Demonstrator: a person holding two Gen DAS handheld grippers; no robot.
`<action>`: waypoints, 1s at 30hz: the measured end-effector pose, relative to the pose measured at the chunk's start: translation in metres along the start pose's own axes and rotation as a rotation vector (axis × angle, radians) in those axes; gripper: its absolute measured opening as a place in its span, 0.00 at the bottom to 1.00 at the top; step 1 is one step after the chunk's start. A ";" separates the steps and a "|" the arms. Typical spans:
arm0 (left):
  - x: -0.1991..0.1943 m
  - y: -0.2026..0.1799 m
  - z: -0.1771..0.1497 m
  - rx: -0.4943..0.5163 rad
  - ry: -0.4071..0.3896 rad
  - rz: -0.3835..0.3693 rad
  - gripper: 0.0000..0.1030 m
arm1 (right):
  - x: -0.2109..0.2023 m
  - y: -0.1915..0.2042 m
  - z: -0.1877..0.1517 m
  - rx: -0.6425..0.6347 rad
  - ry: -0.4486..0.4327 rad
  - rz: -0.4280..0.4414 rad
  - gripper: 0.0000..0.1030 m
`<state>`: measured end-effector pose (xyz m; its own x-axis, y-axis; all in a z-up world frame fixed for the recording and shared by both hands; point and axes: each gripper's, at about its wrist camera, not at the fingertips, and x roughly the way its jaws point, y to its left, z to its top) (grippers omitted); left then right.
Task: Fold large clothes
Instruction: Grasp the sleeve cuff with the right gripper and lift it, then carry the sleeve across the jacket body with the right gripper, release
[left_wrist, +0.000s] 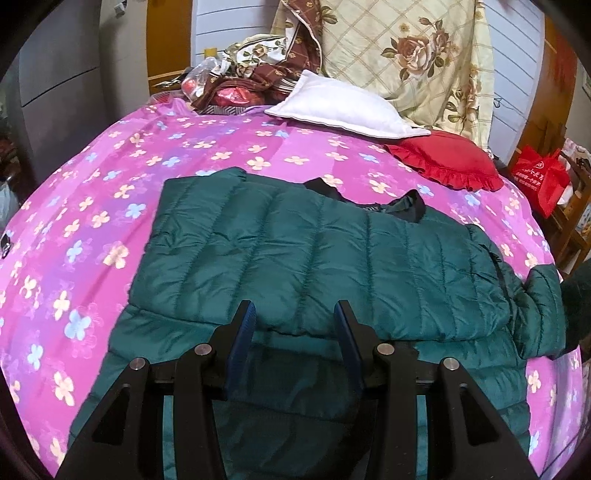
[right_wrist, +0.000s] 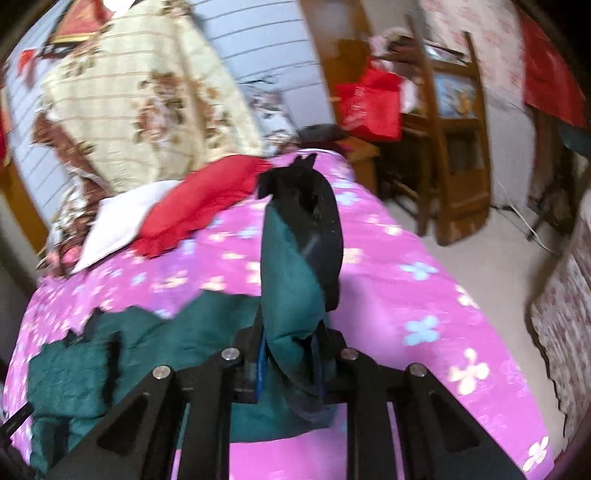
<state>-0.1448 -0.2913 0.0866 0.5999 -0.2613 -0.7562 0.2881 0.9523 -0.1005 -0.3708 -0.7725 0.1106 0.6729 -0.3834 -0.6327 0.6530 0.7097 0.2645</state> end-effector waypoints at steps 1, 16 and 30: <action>0.000 0.002 0.000 0.001 -0.001 0.006 0.22 | -0.003 0.014 0.001 -0.022 0.007 0.026 0.19; 0.000 0.039 0.005 -0.034 0.007 0.034 0.22 | -0.002 0.182 -0.027 -0.258 0.122 0.237 0.19; 0.005 0.066 0.009 -0.106 0.018 0.009 0.22 | 0.027 0.301 -0.079 -0.355 0.251 0.389 0.19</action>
<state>-0.1163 -0.2316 0.0819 0.5885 -0.2505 -0.7688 0.2015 0.9662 -0.1606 -0.1834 -0.5227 0.1156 0.7084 0.0662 -0.7027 0.1889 0.9415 0.2791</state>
